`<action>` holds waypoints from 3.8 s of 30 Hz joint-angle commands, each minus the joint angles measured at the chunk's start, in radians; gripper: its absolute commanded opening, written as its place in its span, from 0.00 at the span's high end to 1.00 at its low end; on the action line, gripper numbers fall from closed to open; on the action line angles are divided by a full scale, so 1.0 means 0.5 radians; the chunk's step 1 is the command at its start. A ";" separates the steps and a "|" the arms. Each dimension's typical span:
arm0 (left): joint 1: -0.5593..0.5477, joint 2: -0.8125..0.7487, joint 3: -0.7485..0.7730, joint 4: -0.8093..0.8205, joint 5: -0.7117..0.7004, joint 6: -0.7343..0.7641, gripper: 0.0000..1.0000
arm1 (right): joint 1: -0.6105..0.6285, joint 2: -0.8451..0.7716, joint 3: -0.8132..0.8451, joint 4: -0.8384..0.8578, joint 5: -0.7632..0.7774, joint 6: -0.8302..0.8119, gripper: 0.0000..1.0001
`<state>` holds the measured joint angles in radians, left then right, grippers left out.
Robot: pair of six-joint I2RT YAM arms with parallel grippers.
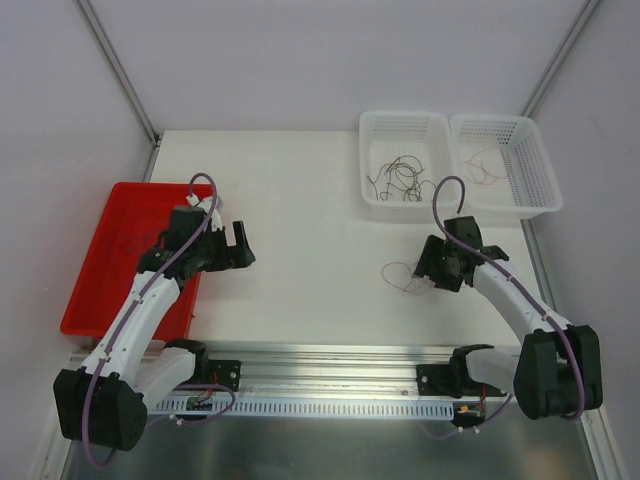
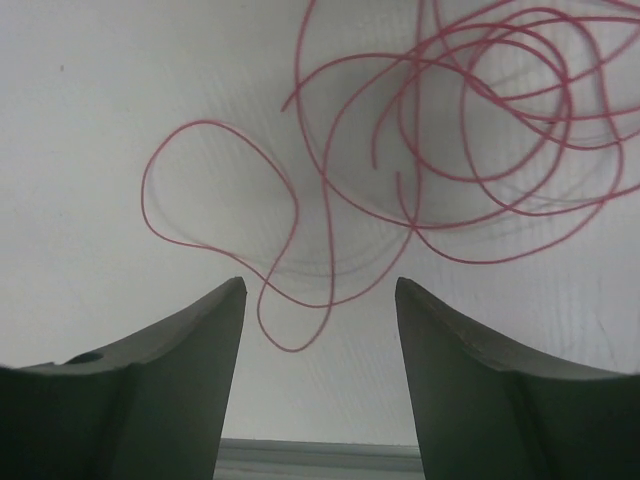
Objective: Untangle the cables
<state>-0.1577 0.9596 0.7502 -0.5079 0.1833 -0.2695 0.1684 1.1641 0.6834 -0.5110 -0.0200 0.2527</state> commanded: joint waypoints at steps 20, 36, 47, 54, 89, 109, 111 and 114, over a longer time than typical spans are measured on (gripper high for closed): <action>-0.004 -0.029 -0.003 0.062 0.023 0.045 0.01 | 1.454 0.378 1.384 -0.450 0.267 -0.106 0.99; -0.007 -0.005 -0.018 0.074 0.124 0.027 0.01 | 1.562 0.138 1.472 -0.521 0.454 -0.282 0.99; -0.506 0.124 -0.031 0.132 -0.099 -0.451 0.01 | 1.532 0.154 0.882 -0.184 0.273 -0.131 0.99; -0.941 0.476 0.101 0.218 -0.464 -0.851 0.03 | 1.535 0.077 0.836 -0.162 0.301 -0.137 0.99; -1.032 1.155 0.405 -0.027 -1.192 -0.811 1.00 | 1.203 -0.828 1.394 -0.969 1.233 -0.493 0.99; -0.697 0.904 0.239 -0.125 -1.026 -0.780 0.93 | 1.188 -0.843 1.364 -0.960 1.454 -0.545 0.99; -0.697 0.827 0.230 -0.125 -1.005 -0.765 0.90 | 1.145 -0.794 1.175 -0.936 1.448 -0.515 0.99; -0.694 0.729 0.196 -0.122 -0.934 -0.750 0.87 | 0.983 -0.706 0.917 -0.896 1.372 -0.356 0.99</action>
<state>-0.5095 1.3857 0.8616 -0.5545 -0.3317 -0.6643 0.7200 0.7506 1.2381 -0.9707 0.6914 0.0135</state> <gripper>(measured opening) 0.114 0.013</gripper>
